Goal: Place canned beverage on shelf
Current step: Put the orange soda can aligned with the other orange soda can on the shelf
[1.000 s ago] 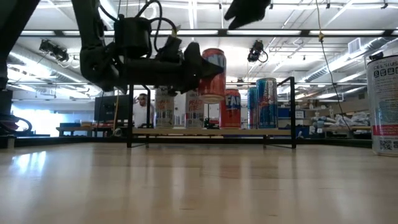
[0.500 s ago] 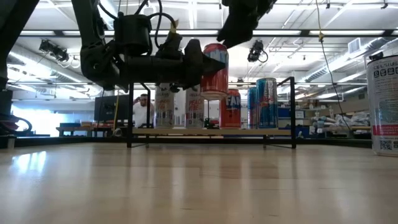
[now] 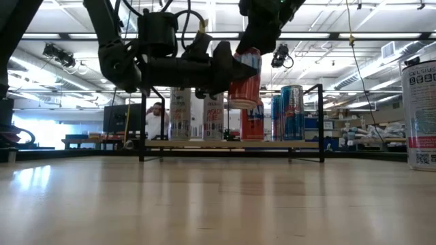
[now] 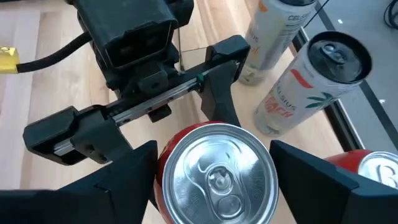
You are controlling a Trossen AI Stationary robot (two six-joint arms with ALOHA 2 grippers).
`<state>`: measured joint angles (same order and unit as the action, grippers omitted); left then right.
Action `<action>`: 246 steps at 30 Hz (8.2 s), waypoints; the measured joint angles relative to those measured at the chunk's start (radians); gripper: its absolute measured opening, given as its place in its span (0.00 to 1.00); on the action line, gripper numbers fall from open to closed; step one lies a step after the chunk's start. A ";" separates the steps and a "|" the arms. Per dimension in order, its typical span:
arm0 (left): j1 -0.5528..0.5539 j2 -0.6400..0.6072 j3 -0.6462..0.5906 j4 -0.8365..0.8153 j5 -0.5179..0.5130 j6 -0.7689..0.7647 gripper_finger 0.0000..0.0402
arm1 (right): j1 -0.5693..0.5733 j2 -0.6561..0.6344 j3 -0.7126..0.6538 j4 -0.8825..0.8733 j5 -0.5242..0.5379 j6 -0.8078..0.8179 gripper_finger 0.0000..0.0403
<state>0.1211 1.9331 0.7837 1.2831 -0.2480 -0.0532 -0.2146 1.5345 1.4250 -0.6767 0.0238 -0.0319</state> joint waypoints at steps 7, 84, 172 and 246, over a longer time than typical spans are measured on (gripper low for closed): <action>-0.001 0.000 0.001 -0.002 0.001 0.003 0.78 | -0.003 -0.002 0.001 -0.004 -0.046 0.020 0.66; 0.015 -0.002 0.074 -0.031 0.036 -0.006 0.78 | 0.006 0.003 -0.001 -0.060 -0.005 0.017 0.89; 0.064 -0.064 0.121 -0.309 0.303 -0.059 0.79 | 0.019 0.003 -0.001 -0.120 0.063 0.110 0.77; 0.086 -0.061 0.119 -0.261 0.256 -0.032 0.79 | 0.018 0.000 0.001 -0.098 0.087 0.085 0.77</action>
<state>0.2072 1.8717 0.9028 1.0222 0.0078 -0.0850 -0.1967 1.5345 1.4261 -0.7752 0.1109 0.0533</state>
